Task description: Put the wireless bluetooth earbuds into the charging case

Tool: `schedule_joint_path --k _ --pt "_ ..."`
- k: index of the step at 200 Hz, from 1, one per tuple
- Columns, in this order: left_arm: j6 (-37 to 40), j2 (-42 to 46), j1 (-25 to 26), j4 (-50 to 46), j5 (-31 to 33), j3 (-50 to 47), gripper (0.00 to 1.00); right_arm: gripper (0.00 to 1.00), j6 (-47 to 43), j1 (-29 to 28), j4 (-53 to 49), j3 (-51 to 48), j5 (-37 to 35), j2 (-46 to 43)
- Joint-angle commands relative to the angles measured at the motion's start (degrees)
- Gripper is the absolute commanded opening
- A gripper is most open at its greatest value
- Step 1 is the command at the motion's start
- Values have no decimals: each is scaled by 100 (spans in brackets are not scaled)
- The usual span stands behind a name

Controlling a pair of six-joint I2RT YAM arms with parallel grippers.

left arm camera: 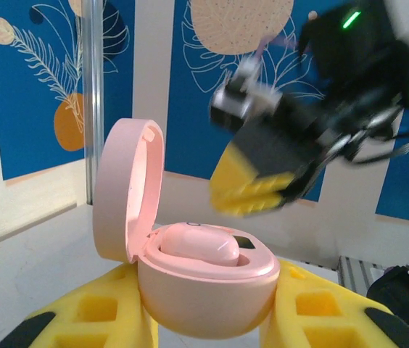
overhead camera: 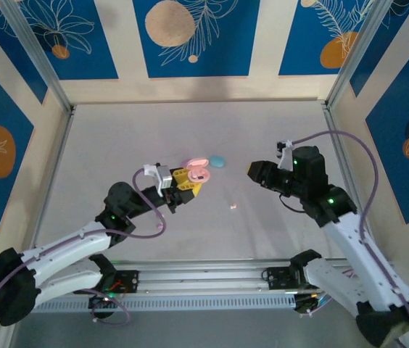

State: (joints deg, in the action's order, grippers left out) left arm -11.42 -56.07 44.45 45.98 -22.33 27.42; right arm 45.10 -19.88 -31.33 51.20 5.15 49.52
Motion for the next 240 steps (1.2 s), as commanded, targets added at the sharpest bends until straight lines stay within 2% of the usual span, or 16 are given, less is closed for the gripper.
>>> schedule_joint_path --k 1,38,80,181,240 --pt "108 183 33 110 102 -9 19 35 335 600 -133 -638 745 595" --pt "118 203 36 43 119 25 20 35 118 486 14 -781 1272 2057" --pt "96 171 45 37 79 37 20 33 7 79 247 -689 1112 3238" --pt "132 194 46 -110 97 88 20 30 -96 10 882 -547 1120 4189" --pt "159 266 43 -232 125 106 19 28 -157 2 1092 -505 1208 4448"
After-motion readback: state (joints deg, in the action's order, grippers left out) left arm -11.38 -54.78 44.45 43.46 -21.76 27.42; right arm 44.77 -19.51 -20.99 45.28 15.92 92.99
